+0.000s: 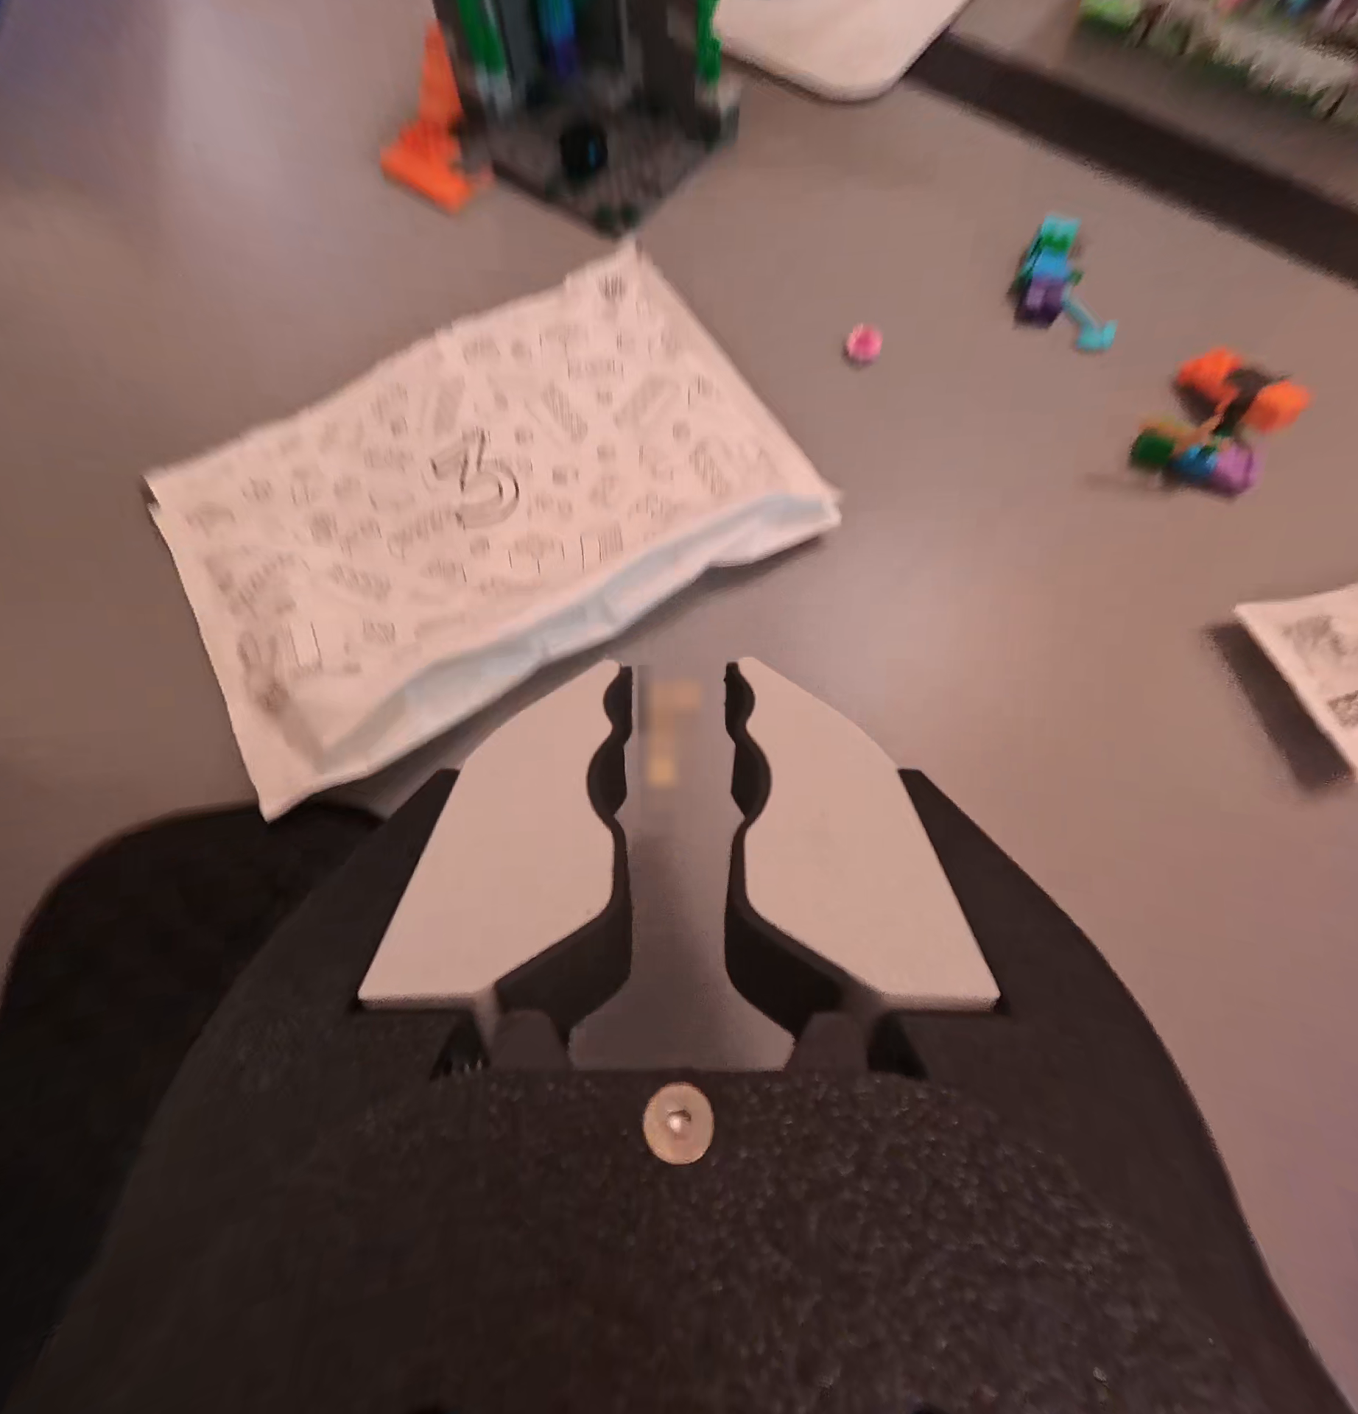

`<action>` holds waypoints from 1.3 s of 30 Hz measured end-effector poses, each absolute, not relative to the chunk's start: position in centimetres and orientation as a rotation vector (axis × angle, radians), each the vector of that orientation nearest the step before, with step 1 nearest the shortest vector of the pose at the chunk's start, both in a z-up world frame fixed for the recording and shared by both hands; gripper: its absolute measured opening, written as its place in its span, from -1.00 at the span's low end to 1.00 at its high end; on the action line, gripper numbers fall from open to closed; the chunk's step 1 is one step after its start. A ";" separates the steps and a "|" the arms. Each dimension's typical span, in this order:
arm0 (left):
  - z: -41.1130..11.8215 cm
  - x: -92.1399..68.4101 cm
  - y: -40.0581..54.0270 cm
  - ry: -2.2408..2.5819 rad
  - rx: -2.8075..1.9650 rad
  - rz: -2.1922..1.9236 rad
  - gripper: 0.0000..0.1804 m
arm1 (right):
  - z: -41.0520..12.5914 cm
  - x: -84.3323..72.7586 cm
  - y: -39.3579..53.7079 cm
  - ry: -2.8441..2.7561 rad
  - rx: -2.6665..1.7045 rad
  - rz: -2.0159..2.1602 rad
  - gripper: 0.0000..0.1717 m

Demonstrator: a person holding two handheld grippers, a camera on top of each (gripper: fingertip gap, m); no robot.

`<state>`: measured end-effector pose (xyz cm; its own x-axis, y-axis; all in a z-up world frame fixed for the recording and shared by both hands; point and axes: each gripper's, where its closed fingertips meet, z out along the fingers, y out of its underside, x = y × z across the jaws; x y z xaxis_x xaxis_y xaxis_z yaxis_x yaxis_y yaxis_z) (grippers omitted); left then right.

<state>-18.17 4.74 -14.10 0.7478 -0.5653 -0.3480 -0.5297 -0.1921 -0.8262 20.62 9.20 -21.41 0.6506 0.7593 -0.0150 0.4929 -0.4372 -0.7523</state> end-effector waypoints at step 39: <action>-19.4 -10.6 2.8 0.717 -1.763 -0.363 -0.94 | -26.4 19.8 4.3 -1.437 -2.157 0.453 -0.84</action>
